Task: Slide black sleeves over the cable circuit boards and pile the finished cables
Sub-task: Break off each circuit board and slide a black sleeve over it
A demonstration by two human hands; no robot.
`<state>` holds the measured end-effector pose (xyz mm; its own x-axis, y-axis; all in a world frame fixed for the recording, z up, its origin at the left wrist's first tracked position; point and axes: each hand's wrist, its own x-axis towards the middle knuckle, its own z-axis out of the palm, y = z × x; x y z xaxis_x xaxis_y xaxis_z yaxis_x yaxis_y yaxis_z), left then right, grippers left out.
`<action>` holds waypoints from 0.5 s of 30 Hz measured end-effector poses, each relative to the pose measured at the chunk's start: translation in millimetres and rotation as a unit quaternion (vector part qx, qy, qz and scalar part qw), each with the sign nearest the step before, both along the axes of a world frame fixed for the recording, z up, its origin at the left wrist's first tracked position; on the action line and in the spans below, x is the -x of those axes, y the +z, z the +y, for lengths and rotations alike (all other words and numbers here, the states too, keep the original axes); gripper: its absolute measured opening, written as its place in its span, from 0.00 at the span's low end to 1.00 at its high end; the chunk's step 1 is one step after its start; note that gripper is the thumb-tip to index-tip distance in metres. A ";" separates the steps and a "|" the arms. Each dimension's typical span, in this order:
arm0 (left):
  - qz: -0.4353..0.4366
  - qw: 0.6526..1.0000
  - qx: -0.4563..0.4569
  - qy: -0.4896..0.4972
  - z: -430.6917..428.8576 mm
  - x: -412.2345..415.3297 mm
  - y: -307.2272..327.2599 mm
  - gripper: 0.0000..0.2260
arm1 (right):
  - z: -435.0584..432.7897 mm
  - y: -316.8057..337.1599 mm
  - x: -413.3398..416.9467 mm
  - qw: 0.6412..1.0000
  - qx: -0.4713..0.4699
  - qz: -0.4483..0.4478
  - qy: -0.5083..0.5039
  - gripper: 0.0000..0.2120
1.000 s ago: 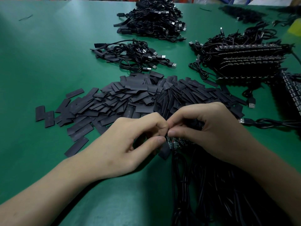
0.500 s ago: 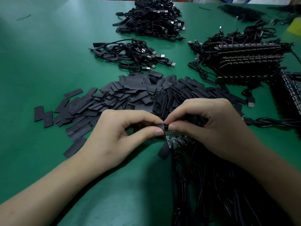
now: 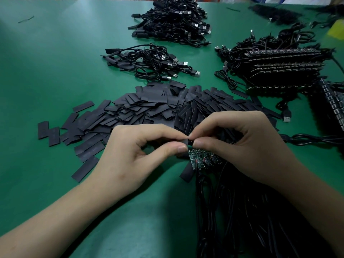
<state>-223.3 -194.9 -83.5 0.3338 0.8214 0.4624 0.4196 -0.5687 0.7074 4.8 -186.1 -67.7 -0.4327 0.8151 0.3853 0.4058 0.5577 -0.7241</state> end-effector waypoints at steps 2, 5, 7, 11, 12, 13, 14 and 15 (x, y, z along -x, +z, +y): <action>0.002 1.000 -0.004 0.004 -0.1 0.4 -0.6 0.06 | 0.4 0.0 -0.4 1.000 0.000 -0.003 -0.001 0.04; -0.005 1.000 0.004 0.003 -1.0 0.2 -0.8 0.06 | 1.2 0.3 -0.3 1.000 0.004 -0.001 0.004 0.04; -0.015 1.000 0.010 0.000 -1.6 -0.2 -0.4 0.05 | 1.9 0.4 0.6 1.000 0.001 -0.002 0.011 0.03; -0.006 1.000 -0.006 -0.001 -3.0 -1.1 0.2 0.05 | 1.9 1.2 0.6 1.000 -0.002 0.005 0.017 0.03; 0.002 1.000 -0.015 0.000 -3.2 -1.2 0.1 0.05 | 1.9 1.1 0.4 1.000 0.002 0.005 0.018 0.03; 0.010 1.000 -0.025 0.002 -3.3 -1.3 -0.2 0.05 | 2.0 0.8 0.0 1.000 0.006 0.003 0.019 0.04; 0.016 0.999 -0.032 0.004 -3.1 -1.5 -0.3 0.05 | 2.3 0.2 0.0 1.000 0.008 0.000 0.019 0.04; 0.020 0.999 -0.039 0.005 -3.1 -1.5 -0.3 0.06 | 2.6 -0.2 -0.1 1.000 0.010 -0.002 0.018 0.03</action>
